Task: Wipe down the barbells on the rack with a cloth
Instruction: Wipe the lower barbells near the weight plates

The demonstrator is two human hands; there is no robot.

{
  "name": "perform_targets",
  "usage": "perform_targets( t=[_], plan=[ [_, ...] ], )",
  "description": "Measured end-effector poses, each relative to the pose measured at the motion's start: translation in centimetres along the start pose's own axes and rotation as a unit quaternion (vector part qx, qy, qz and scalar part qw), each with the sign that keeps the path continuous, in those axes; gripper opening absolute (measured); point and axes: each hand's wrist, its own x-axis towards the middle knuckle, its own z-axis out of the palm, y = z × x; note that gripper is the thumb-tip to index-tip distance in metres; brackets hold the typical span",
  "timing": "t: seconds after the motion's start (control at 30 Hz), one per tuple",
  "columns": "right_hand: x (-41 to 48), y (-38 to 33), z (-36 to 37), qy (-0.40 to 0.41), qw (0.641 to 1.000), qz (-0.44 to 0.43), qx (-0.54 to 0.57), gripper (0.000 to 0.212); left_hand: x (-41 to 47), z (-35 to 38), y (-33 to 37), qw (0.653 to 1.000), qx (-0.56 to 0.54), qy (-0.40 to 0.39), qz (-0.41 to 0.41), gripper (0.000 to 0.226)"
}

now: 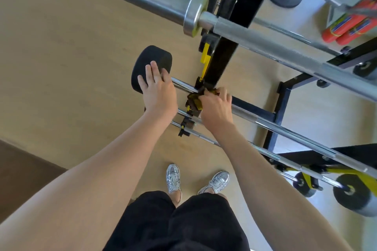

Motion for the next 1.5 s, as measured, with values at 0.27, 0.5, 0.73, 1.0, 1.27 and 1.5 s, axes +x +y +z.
perform_targets(
  t=[0.27, 0.5, 0.73, 1.0, 1.27, 1.5],
  plan=[
    [-5.8, 10.3, 0.5, 0.081, 0.954, 0.268, 0.107, 0.019, -2.4, 1.6, 3.3, 0.974, -0.092, -0.085, 0.188, 0.073],
    [-0.8, 1.8, 2.6, 0.064, 0.994, 0.045, 0.083, 0.039, -2.2, 2.4, 5.1, 0.973, -0.076, -0.149, 0.159, 0.047],
    [-0.7, 5.1, 2.9, 0.111, 0.993, -0.003, 0.034, 0.039, -1.6, 1.4, 5.6, 0.985, -0.034, -0.109, 0.132, 0.069],
    [-2.1, 7.6, 2.5, 0.102, 0.964, 0.211, 0.128, 0.018, -1.0, 1.0, 5.6, 0.986, -0.026, -0.121, 0.114, 0.069],
    [1.3, 2.5, 4.2, 0.080, 0.996, 0.011, 0.032, 0.038, -0.2, 1.1, 5.7, 0.986, -0.020, -0.118, 0.113, 0.055],
    [-2.5, 7.4, 3.8, 0.138, 0.974, 0.154, 0.091, 0.031, 1.2, 0.6, 5.2, 0.984, -0.037, -0.129, 0.120, 0.041]
  ],
)
